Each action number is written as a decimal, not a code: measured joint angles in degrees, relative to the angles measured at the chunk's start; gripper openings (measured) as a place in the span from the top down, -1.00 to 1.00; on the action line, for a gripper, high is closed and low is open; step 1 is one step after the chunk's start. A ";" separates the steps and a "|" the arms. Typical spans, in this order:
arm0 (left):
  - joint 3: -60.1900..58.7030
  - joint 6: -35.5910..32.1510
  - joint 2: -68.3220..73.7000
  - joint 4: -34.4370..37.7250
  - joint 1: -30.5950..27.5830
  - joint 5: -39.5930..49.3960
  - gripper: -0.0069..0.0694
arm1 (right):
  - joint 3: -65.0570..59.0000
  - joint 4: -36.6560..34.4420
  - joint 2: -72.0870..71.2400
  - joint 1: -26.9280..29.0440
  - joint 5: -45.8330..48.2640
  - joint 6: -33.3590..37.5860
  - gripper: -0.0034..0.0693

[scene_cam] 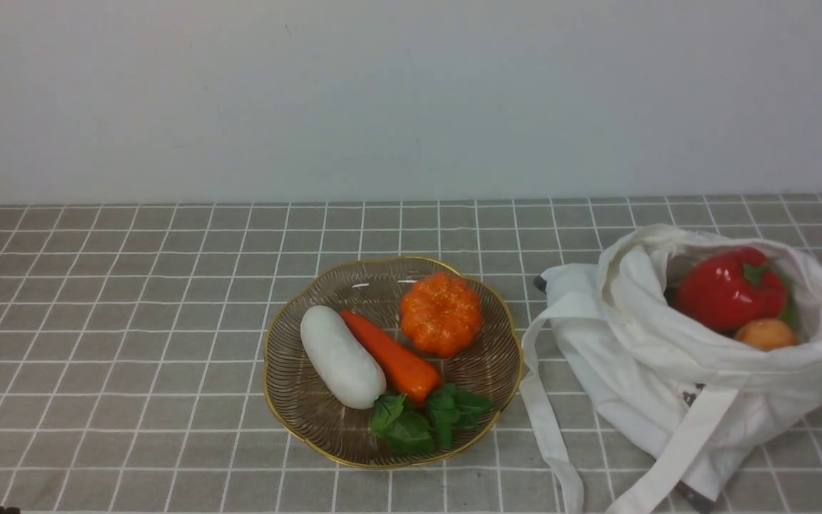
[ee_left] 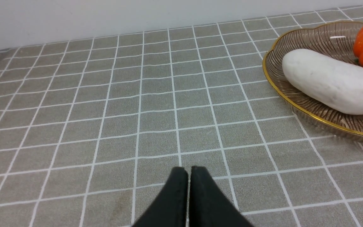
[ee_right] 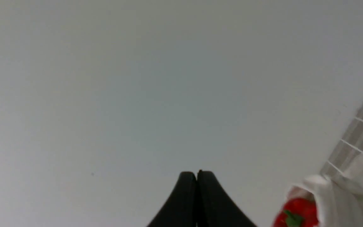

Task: Take vegetables from bag on grey coffee tablecloth place on plate.
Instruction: 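Reach for the red bell pepper in the white bag with the right gripper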

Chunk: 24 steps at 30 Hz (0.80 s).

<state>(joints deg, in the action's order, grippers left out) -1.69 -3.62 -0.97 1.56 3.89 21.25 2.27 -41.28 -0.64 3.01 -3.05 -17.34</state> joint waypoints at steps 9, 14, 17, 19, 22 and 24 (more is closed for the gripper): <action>0.00 0.00 0.00 0.00 0.00 0.00 0.83 | 27.32 14.03 20.36 0.00 24.30 17.81 0.95; 0.00 0.00 0.00 0.00 0.00 0.00 0.83 | 41.69 19.80 38.92 0.00 43.97 24.70 0.95; 0.00 0.00 0.00 0.00 0.00 0.00 0.83 | 48.15 21.15 47.81 0.00 50.16 25.23 0.92; 0.00 0.00 0.00 0.00 0.00 0.00 0.83 | 54.51 22.21 56.74 0.00 55.23 25.41 0.84; 0.00 0.00 0.00 0.00 0.00 0.00 0.83 | 58.69 23.50 63.46 0.00 58.32 25.58 0.66; 0.00 0.00 0.00 0.00 0.00 0.00 0.83 | 60.70 24.52 67.58 0.00 59.30 25.64 0.49</action>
<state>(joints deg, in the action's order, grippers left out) -1.69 -3.62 -0.97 1.56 3.89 21.25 62.97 -16.76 66.94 3.01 56.25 8.30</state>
